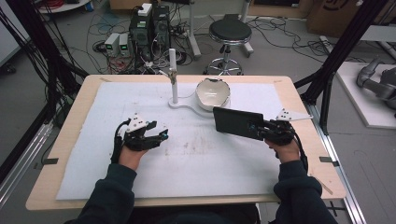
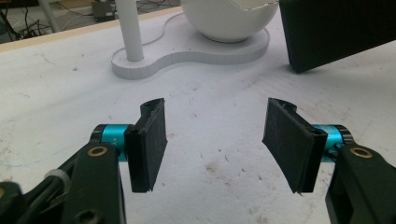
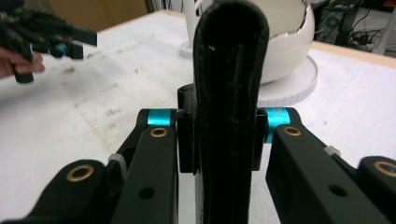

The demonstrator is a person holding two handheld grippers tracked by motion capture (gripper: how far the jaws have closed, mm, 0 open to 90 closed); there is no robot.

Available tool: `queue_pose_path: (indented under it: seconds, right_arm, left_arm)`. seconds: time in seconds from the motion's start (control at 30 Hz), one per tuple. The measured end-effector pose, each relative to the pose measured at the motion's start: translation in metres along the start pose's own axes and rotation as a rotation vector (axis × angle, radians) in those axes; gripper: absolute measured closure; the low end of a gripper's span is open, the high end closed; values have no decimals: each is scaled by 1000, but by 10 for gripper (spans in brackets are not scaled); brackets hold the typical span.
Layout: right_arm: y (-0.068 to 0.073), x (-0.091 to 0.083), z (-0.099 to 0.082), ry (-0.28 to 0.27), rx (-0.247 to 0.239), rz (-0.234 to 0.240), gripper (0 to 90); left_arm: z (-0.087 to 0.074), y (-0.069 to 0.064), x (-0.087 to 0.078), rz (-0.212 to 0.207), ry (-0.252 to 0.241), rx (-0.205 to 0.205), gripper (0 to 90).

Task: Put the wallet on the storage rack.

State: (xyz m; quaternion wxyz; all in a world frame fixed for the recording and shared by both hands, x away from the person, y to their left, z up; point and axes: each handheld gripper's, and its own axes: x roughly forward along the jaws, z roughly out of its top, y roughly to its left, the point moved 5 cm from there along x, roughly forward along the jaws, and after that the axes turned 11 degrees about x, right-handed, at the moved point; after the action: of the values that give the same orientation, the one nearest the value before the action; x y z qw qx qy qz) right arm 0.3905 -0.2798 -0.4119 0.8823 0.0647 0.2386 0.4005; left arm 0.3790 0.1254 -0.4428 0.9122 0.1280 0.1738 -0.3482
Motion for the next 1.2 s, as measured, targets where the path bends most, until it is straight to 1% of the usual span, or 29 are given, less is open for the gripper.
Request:
queue_pose_path:
  seconds: [0.1,0.27,0.3,0.37,0.43,0.6,0.67,0.77,0.83,0.93,0.97,1.03,1.2]
  right_arm:
    - [6,-7,12,-29,-9,-7,737]
    - [16,-13,25,-46,-29,-35,733]
    - [18,-13,25,-48,-22,-35,732]
    - [19,-11,25,-48,-29,-34,733]
    - [20,-9,25,-59,-25,-36,733]
    - [19,-3,24,-106,-31,-37,735]
    - [20,-2,24,-105,-32,-46,742]
    - [23,0,28,-93,-55,-61,748]
    - [24,1,32,-86,-64,-60,750]
    - [25,3,46,-92,-65,-43,750]
    - [26,4,53,-91,-73,-35,750]
    - [30,5,69,-84,-104,-26,749]
    - [45,8,116,-100,-204,6,749]
  left_arm:
    - [0,0,0,1,0,1,391]
    - [0,-1,1,1,0,0,391]
    - [0,-1,1,-1,0,1,391]
    - [0,0,1,0,1,3,391]
    - [0,-1,1,-1,-1,2,391]
    - [0,-1,1,-1,2,4,390]
    - [0,-1,1,0,1,3,391]
    - [0,-1,1,2,0,2,391]
    - [0,0,1,5,0,1,391]
    - [0,1,1,5,-1,-2,391]
    - [0,1,1,4,-2,-3,391]
    - [0,1,0,5,-5,-5,391]
    - [0,2,0,3,-7,-7,391]
